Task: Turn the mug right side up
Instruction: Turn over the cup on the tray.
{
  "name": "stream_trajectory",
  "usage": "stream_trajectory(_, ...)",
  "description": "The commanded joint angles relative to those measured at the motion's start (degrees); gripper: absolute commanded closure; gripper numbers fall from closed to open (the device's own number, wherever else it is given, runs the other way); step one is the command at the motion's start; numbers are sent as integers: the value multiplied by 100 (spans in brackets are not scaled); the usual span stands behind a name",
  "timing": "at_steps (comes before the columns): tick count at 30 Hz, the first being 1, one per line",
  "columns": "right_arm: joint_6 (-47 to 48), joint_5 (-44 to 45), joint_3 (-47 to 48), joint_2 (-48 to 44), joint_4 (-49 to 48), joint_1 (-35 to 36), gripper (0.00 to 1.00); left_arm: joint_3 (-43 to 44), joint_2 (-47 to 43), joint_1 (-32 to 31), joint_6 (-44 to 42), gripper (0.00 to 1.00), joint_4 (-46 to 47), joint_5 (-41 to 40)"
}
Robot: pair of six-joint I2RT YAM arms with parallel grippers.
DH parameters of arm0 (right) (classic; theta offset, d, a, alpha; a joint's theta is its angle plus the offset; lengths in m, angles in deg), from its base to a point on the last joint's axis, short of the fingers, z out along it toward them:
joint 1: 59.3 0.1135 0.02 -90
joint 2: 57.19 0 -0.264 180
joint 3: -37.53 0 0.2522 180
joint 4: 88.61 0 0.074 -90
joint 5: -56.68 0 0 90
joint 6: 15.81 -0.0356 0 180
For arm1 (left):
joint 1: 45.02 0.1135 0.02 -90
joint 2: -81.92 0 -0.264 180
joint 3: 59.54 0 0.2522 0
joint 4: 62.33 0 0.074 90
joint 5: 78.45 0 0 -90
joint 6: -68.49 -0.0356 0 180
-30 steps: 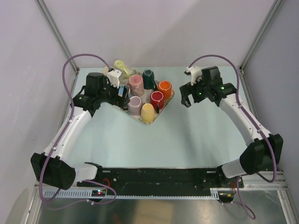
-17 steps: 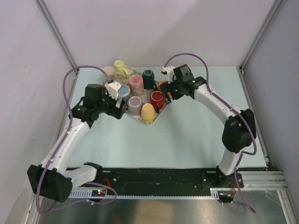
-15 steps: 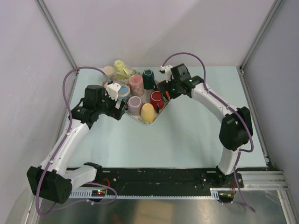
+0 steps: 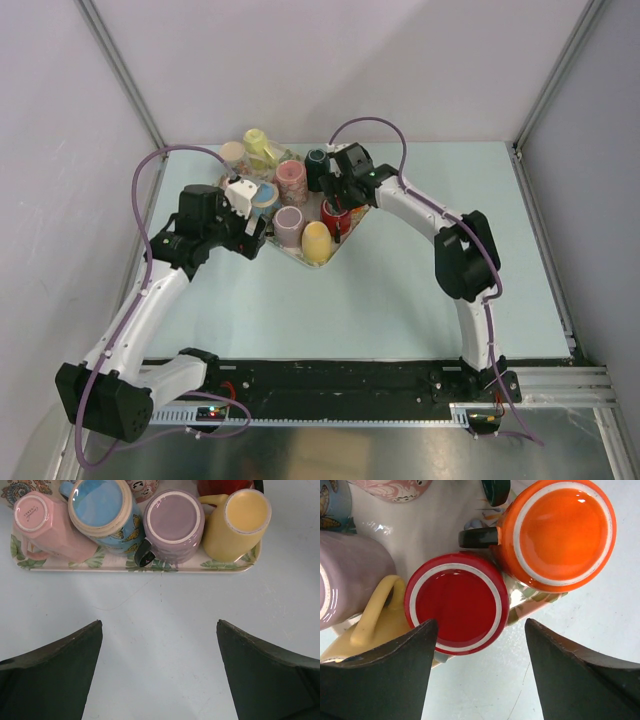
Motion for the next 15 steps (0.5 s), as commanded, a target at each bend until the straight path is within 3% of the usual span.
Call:
stream_trajectory(1,-194,329,166,14,-84,70,22,9,-70,-22,-108,0,79,-3)
stream_trajectory(15,12,-1204,-290,-93,-4,2,4,-15,-100,1,-66,0,78,14)
